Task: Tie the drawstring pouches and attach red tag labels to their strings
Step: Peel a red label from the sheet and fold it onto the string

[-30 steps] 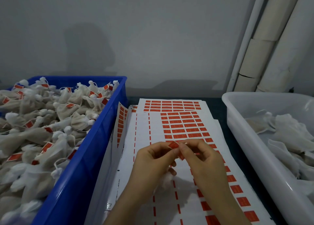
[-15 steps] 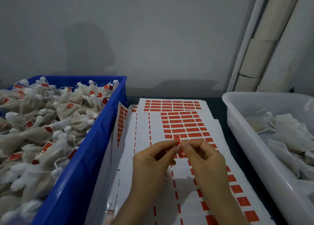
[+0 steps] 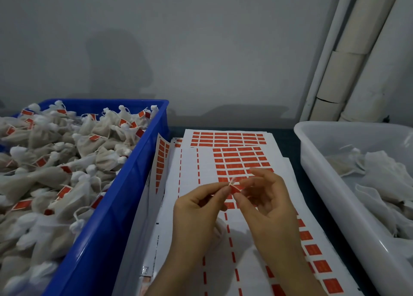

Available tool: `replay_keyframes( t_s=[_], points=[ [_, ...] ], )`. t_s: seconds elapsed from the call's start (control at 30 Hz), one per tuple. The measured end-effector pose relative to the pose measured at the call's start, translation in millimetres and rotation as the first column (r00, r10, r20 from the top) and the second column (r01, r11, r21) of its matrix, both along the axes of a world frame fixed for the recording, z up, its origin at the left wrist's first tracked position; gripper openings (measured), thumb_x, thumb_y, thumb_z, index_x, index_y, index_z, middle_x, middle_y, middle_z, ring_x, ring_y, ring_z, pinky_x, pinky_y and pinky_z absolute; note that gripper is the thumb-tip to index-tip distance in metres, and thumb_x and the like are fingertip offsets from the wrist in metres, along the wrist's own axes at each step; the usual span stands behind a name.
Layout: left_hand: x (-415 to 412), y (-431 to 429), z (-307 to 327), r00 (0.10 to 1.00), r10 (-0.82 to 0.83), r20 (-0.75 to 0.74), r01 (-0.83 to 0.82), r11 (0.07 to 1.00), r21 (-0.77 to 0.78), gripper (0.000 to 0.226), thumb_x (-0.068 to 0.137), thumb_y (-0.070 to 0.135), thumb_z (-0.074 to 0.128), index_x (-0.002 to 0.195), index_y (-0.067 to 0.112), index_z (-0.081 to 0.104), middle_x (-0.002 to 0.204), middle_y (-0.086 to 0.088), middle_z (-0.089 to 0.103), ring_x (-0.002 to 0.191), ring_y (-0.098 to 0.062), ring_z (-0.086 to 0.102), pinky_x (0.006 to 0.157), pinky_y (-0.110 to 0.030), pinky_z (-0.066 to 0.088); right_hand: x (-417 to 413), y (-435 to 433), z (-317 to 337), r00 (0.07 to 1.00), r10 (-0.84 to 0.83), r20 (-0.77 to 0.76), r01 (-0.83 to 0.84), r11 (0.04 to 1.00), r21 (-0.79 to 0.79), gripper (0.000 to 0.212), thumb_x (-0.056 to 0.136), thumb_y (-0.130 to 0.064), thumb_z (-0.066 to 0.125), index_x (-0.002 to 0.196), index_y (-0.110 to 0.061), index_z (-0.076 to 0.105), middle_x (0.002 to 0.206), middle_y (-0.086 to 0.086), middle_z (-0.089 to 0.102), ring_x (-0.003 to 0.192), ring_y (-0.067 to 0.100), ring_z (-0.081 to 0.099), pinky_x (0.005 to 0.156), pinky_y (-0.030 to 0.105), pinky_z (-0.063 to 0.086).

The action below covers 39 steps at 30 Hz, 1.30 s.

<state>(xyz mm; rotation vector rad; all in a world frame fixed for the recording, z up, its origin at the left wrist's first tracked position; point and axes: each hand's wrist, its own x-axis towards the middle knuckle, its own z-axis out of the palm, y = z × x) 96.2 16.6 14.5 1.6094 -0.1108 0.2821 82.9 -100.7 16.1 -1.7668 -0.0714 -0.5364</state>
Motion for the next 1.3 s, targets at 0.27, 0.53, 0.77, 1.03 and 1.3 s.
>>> replay_keyframes(
  t_s=[0.27, 0.53, 0.77, 1.03, 1.3],
  points=[
    [1.4, 2.4, 4.5, 0.979, -0.081, -0.187, 0.041, 0.977, -0.21, 0.017, 0.062, 0.041, 0.065, 0.072, 0.033, 0.076, 0.07, 0.009, 0.074, 0.06, -0.004, 0.067, 0.05, -0.013, 0.05, -0.5, -1.1, 0.8, 0.997, 0.067, -0.046, -0.061, 0.992, 0.114, 0.036, 0.06, -0.042, 0.063, 0.093, -0.041, 0.05, 0.082, -0.044, 0.059, 0.084, -0.019, 0.057, 0.057, -0.003, 0.042],
    [1.2, 2.2, 4.7, 0.97, -0.106, -0.221, 0.054, 0.972, -0.23, 0.022, 0.061, 0.043, 0.065, 0.076, 0.03, 0.076, 0.072, 0.007, 0.074, 0.06, -0.007, 0.067, 0.053, -0.015, 0.051, -3.0, -0.5, 1.2, 0.996, 0.08, -0.044, -0.073, 0.985, 0.155, 0.036, 0.062, -0.038, 0.064, 0.095, -0.041, 0.048, 0.078, -0.039, 0.063, 0.079, -0.015, 0.061, 0.056, -0.002, 0.042],
    [0.4, 1.5, 5.8, 0.964, -0.121, -0.236, 0.059, 0.966, -0.251, 0.023, 0.059, 0.044, 0.065, 0.076, 0.032, 0.076, 0.073, 0.007, 0.074, 0.059, -0.007, 0.067, 0.052, -0.015, 0.05, -1.6, -2.8, -2.7, 0.997, 0.071, -0.017, -0.067, 0.983, 0.174, 0.035, 0.067, -0.028, 0.067, 0.095, -0.039, 0.047, 0.077, -0.038, 0.064, 0.077, -0.012, 0.063, 0.056, 0.001, 0.045],
    [0.3, 0.8, 5.3, 0.964, -0.116, -0.239, 0.055, 0.968, -0.247, 0.017, 0.06, 0.044, 0.064, 0.071, 0.036, 0.075, 0.07, 0.009, 0.074, 0.058, -0.006, 0.067, 0.051, -0.013, 0.05, 1.9, -4.6, -6.5, 0.999, 0.047, -0.024, -0.043, 0.986, 0.16, 0.037, 0.071, -0.021, 0.069, 0.095, -0.037, 0.046, 0.075, -0.041, 0.062, 0.076, -0.014, 0.062, 0.054, -0.001, 0.044],
    [0.0, 0.4, 4.6, 0.965, -0.12, -0.233, 0.054, 0.961, -0.273, 0.02, 0.06, 0.042, 0.064, 0.07, 0.029, 0.075, 0.068, 0.008, 0.073, 0.055, -0.007, 0.066, 0.049, -0.013, 0.05, 1.9, -4.8, -7.7, 0.998, 0.043, -0.041, -0.037, 0.988, 0.149, 0.036, 0.072, -0.021, 0.069, 0.095, -0.038, 0.046, 0.073, -0.043, 0.061, 0.075, -0.016, 0.061, 0.053, -0.001, 0.042]
  ],
)
